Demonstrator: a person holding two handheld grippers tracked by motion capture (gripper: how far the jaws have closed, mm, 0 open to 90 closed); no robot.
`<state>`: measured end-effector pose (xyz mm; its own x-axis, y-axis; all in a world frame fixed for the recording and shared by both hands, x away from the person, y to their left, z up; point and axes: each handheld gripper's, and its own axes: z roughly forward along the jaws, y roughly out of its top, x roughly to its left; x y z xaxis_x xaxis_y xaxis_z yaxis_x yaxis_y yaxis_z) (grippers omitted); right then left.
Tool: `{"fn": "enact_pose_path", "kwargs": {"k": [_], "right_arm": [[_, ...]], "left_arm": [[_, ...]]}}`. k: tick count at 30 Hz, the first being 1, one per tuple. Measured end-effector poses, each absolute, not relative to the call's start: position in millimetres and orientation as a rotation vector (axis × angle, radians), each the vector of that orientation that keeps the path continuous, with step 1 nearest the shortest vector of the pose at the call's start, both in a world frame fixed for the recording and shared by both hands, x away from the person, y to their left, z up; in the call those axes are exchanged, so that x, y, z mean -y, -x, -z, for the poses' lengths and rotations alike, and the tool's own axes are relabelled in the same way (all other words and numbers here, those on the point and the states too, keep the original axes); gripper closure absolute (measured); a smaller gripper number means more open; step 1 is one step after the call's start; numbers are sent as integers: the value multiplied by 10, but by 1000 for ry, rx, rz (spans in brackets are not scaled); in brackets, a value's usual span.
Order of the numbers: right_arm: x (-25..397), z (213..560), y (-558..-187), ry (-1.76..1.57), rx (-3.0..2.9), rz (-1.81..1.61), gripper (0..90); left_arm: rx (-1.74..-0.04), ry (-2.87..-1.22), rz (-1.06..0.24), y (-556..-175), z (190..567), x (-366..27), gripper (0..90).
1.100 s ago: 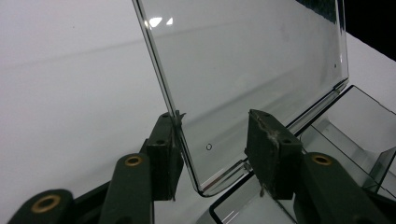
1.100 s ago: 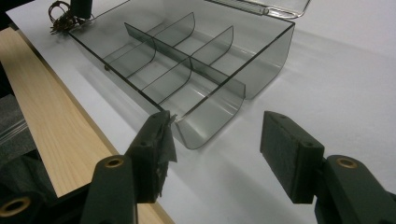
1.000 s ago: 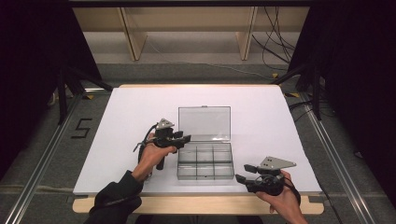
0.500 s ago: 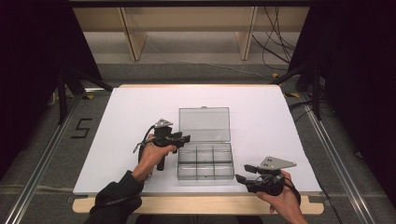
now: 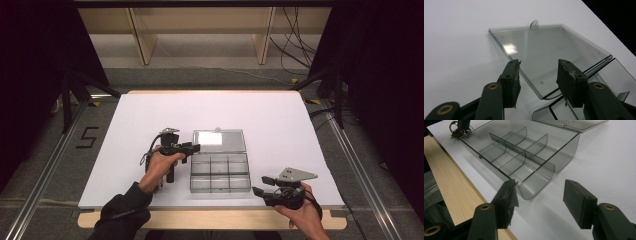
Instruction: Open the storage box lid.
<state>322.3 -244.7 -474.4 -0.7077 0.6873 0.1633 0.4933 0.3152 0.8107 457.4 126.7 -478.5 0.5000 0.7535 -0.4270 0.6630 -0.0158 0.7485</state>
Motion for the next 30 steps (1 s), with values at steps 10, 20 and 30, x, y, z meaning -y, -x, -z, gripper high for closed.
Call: {"fn": "enact_pose_path", "kwargs": {"k": [10,20,30], "right_arm": [[2447,4734,-3208,-1111,-2356,-1351,442],[2469,4721,-3217,-1073,-2370,-1328,440],[2461,4724,-3182,-1107,-2362,-1334,437]], "left_arm": [[-1174,-1751,-167,-4457,4500,-1357,488],[-1154,-1799,-234,-4141,4338,-1647,384],[-1130,-1930,-333,-3778,4377,-1893,300]]}}
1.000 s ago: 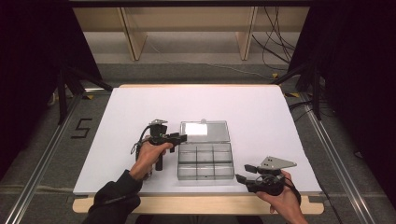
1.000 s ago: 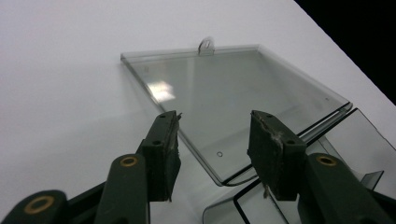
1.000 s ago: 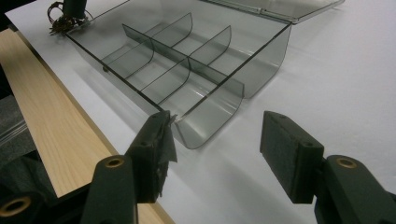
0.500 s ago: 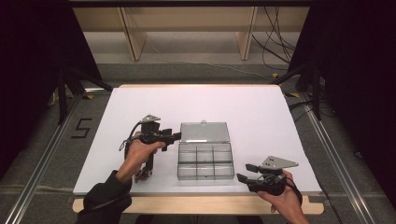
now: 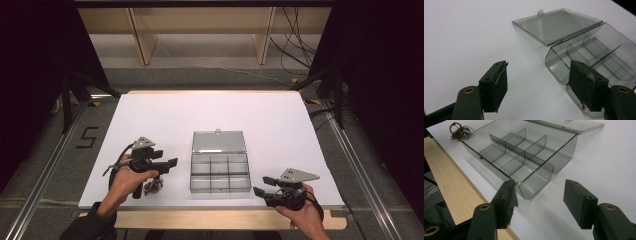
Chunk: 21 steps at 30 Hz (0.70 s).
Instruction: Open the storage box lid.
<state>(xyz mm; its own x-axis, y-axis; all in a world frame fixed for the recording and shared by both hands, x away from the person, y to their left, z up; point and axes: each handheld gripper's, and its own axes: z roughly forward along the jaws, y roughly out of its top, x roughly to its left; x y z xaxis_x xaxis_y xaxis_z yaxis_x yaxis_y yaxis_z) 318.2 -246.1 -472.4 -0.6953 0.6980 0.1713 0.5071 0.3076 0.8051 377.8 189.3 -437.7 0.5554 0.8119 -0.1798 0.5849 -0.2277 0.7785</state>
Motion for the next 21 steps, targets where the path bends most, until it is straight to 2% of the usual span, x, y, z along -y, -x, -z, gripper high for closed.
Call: {"fn": "enact_pose_path", "kwargs": {"k": [7,14,21], "right_arm": [[2478,4746,-3176,-1097,-2361,-1331,438],[2453,4754,-3165,-1092,-2378,-1330,438],[2450,4758,-3144,-1136,-2381,-1331,438]], "left_arm": [[-1108,-1984,-344,-3550,4467,-1919,292],[-1100,-2030,-437,-3425,4504,-1984,294],[-1131,-2034,-409,-3384,4602,-2061,305]]}}
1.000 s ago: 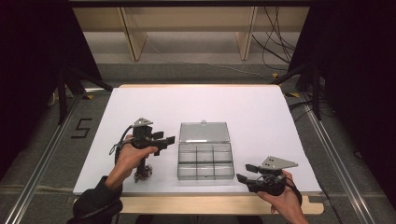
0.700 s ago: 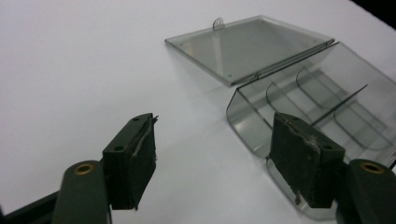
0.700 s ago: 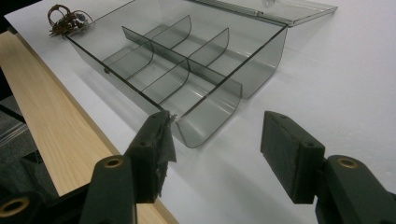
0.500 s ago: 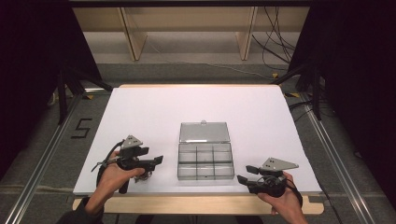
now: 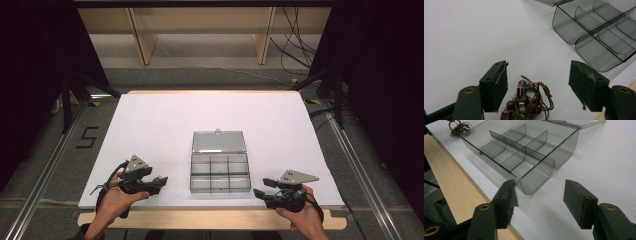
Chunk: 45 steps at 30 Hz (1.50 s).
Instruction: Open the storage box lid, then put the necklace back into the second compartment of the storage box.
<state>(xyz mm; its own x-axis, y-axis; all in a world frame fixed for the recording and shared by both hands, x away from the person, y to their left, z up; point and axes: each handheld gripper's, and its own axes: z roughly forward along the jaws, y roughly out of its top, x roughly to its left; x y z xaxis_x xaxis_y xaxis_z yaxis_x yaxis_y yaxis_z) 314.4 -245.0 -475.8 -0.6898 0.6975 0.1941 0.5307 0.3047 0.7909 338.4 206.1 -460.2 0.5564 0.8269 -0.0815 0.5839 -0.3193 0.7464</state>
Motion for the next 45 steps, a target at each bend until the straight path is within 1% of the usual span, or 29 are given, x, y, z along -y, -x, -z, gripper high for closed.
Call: {"fn": "enact_pose_path", "kwargs": {"k": [3,8,9,11,12,17,22,27,31,33,37,39,44,45], "right_arm": [[2449,4762,-3142,-1134,-2386,-1328,438],[2467,4768,-3155,-1107,-2379,-1332,438],[2471,4767,-3157,-1089,-2377,-1326,438],[2477,4766,-3154,-1086,-2375,-1321,438],[2466,4763,-3132,-1135,-2382,-1329,438],[2455,4779,-3130,-1136,-2389,-1346,438],[2459,4781,-3140,-1102,-2394,-1314,438],[2463,4782,-3143,-1102,-2387,-1319,438],[2462,4781,-3140,-1100,-2394,-1312,438],[2463,4782,-3141,-1103,-2392,-1312,438],[2463,4781,-3146,-1103,-2392,-1308,438],[2459,4786,-3148,-1102,-2392,-1312,439],[2448,4780,-3131,-1115,-2396,-1312,440],[2451,4786,-3146,-1080,-2387,-1314,440]], "left_arm": [[-1148,-2046,-390,-3364,4652,-2058,308],[-1125,-2099,-404,-3316,4668,-2071,311],[-1130,-2080,-408,-3305,4682,-2060,319],[-1131,-2093,-408,-3290,4689,-2064,330],[-1118,-2123,-427,-3285,4694,-2069,339],[-1106,-2161,-447,-3264,4724,-2064,379],[-1100,-2175,-492,-3251,4722,-2074,400],[-1117,-2177,-476,-3265,4773,-2085,415],[-1110,-2206,-495,-3286,4821,-2093,424],[-1136,-2179,-498,-3287,4835,-2083,429],[-1106,-2219,-517,-3299,4849,-2097,466],[-1113,-2204,-530,-3309,4863,-2095,472],[-1096,-2217,-545,-3300,4858,-2087,553],[-1094,-2232,-566,-3298,4847,-2081,562]]}}
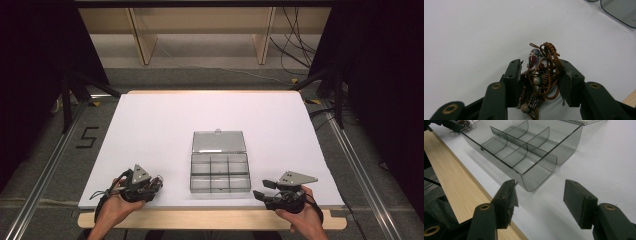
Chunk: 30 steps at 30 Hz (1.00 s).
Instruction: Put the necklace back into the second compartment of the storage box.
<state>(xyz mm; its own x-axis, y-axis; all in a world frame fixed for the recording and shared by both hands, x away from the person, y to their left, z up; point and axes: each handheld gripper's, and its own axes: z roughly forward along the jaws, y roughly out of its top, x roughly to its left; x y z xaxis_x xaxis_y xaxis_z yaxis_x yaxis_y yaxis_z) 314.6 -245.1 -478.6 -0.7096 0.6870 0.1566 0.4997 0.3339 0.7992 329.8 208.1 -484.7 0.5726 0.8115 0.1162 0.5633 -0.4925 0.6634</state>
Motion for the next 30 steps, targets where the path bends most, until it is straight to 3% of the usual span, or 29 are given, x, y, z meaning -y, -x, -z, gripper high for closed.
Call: {"fn": "enact_pose_path", "kwargs": {"k": [9,20,30], "right_arm": [[2459,4779,-3145,-1079,-2389,-1313,442],[2458,4778,-3133,-1152,-2384,-1342,443],[2466,4782,-3159,-1125,-2387,-1320,444]], "left_arm": [[-1038,-2244,-701,-3285,4724,-2050,767],[-1004,-2218,-644,-3304,4506,-2172,784],[-925,-2171,-565,-3355,4279,-2044,783]]}}
